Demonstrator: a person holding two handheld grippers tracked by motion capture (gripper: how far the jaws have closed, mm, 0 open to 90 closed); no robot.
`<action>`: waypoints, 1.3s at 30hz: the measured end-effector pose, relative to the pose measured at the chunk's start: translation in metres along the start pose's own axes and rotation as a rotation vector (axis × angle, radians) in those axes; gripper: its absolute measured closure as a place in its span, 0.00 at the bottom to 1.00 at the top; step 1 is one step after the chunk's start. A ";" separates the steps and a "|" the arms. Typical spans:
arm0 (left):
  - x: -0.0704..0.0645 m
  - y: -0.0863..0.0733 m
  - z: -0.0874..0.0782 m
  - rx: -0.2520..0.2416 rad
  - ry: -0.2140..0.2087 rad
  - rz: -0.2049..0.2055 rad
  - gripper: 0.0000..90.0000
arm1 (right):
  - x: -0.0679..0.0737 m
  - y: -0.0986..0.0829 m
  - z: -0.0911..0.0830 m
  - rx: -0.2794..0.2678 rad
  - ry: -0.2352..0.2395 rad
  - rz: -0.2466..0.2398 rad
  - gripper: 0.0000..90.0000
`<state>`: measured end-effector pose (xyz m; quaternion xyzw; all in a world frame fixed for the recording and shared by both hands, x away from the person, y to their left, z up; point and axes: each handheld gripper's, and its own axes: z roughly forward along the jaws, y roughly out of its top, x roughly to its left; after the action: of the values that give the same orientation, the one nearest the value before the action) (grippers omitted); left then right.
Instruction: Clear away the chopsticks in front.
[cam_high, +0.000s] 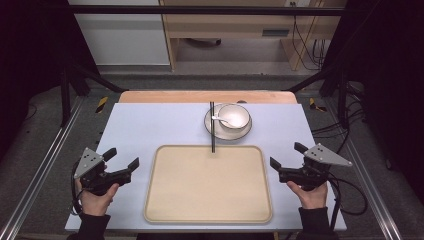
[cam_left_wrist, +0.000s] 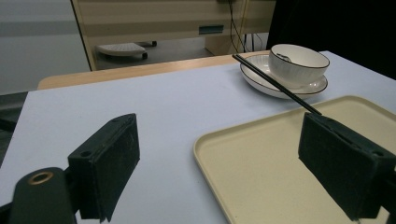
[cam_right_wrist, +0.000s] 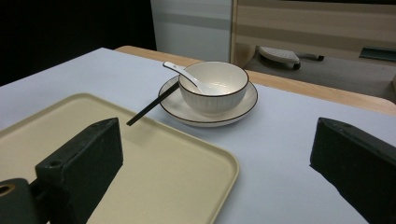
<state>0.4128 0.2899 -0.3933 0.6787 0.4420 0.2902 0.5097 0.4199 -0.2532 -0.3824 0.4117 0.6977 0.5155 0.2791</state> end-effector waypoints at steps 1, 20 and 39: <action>0.000 0.000 0.000 0.002 0.001 0.001 0.13 | -0.001 -0.001 0.000 -0.002 0.002 -0.004 0.03; -0.021 0.005 0.019 0.012 -0.002 -0.013 0.14 | 0.001 -0.005 0.000 0.011 -0.012 -0.006 0.03; -0.058 0.035 0.050 -0.017 -0.052 0.018 0.14 | 0.000 -0.001 -0.005 -0.004 -0.032 0.015 0.04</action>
<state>0.4397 0.2131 -0.3723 0.6856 0.4197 0.2808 0.5243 0.4158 -0.2557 -0.3819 0.4246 0.6891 0.5124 0.2869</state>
